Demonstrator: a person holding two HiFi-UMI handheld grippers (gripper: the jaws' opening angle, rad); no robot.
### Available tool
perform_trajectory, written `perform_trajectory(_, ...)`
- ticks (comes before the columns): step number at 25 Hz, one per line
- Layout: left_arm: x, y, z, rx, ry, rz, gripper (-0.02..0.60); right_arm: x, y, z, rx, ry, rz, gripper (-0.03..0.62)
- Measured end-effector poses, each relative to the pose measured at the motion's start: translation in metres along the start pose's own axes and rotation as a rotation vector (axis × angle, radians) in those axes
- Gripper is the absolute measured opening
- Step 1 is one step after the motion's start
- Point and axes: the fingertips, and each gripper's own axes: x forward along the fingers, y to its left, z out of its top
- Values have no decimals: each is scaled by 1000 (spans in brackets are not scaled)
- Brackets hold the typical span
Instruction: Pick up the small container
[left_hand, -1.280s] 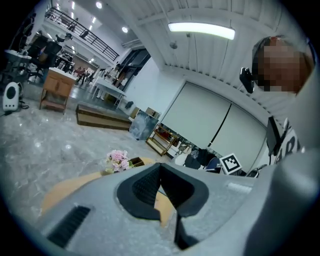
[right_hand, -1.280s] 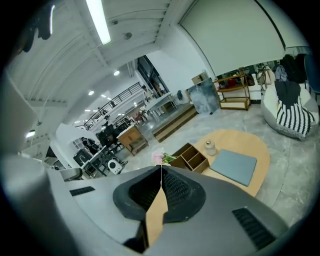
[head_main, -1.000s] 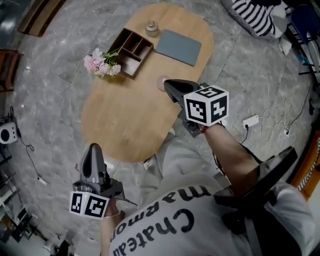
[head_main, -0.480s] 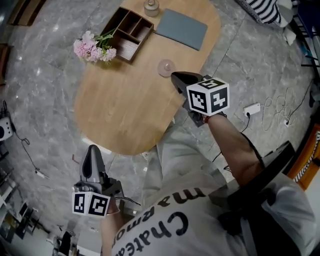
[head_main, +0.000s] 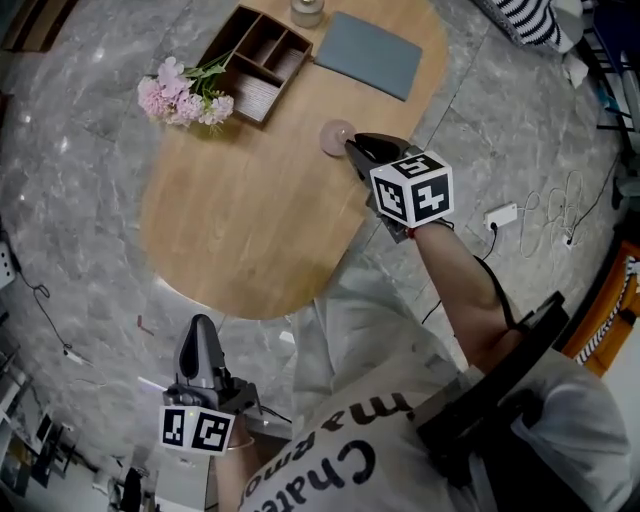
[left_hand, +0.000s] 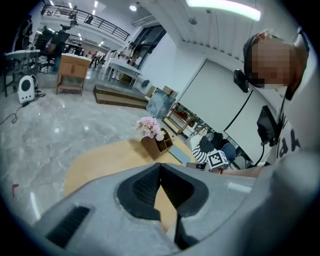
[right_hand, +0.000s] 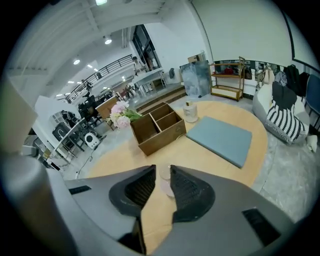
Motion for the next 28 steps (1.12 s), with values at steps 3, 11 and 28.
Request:
perform_trajectory(3, 3, 3, -8, -10, 7, -4, 14, 8, 3, 2, 20, -38, 16, 245)
perform_trajectory(11, 0, 8, -34, -27, 44, 22, 14, 35, -8, -6, -29, -134, -83, 270)
perform_trajectory(28, -17, 5, -30, -22, 22, 90, 14, 63, -17, -24, -151, -36, -154, 270)
